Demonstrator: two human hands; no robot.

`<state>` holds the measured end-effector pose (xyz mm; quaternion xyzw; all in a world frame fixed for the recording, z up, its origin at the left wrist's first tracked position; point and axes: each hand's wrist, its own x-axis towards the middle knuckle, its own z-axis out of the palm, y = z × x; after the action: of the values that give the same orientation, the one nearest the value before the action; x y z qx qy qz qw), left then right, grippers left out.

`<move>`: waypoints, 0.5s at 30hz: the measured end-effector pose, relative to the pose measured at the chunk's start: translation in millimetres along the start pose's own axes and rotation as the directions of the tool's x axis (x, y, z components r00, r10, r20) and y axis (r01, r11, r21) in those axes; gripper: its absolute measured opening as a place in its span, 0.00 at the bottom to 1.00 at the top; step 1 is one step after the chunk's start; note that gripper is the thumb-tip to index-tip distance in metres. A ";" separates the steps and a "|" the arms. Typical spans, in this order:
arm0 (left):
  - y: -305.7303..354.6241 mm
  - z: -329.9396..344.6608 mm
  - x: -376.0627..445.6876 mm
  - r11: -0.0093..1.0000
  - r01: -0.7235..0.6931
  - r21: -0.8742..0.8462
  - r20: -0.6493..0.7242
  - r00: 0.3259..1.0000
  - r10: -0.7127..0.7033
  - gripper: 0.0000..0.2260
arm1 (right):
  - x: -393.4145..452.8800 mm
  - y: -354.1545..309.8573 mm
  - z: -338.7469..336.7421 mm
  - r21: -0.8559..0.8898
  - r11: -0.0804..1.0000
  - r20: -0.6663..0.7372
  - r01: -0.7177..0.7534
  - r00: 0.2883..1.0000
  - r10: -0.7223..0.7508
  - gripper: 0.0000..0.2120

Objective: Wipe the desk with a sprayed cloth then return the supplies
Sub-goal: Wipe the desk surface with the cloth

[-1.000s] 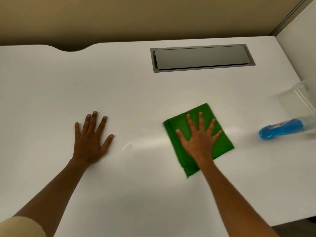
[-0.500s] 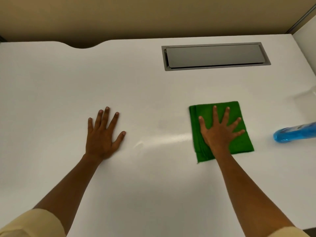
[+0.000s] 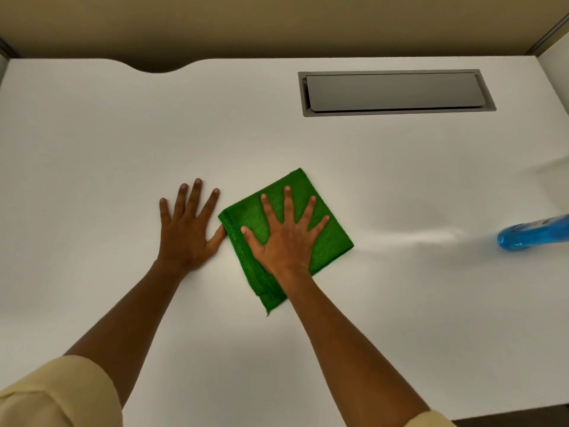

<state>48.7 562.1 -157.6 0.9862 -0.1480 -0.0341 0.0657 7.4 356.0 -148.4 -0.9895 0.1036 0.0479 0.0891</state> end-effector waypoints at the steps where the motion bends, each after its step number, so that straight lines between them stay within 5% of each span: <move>1: 1.2 -0.5 -0.7 1.000 0.010 0.013 -0.003 1.000 -0.010 0.34 | 0.9 3.9 -0.2 -0.008 1.000 0.001 0.017 1.000 -0.017 0.39; 7: 3.0 1.5 -4.6 0.997 0.066 0.051 -0.015 0.998 -0.065 0.36 | 21.8 59.7 -11.4 -0.044 0.999 0.031 -0.012 0.999 0.013 0.40; 15: 1.5 5.6 -5.9 0.994 0.113 0.014 -0.007 0.994 -0.113 0.38 | 24.3 213.6 -35.6 -0.056 0.920 -0.002 -0.388 0.922 0.388 0.40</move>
<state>42.2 561.7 -162.6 0.9935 -0.0922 -0.0336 0.0572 -11.9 139.0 -151.8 -0.9513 0.2955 0.0719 0.0507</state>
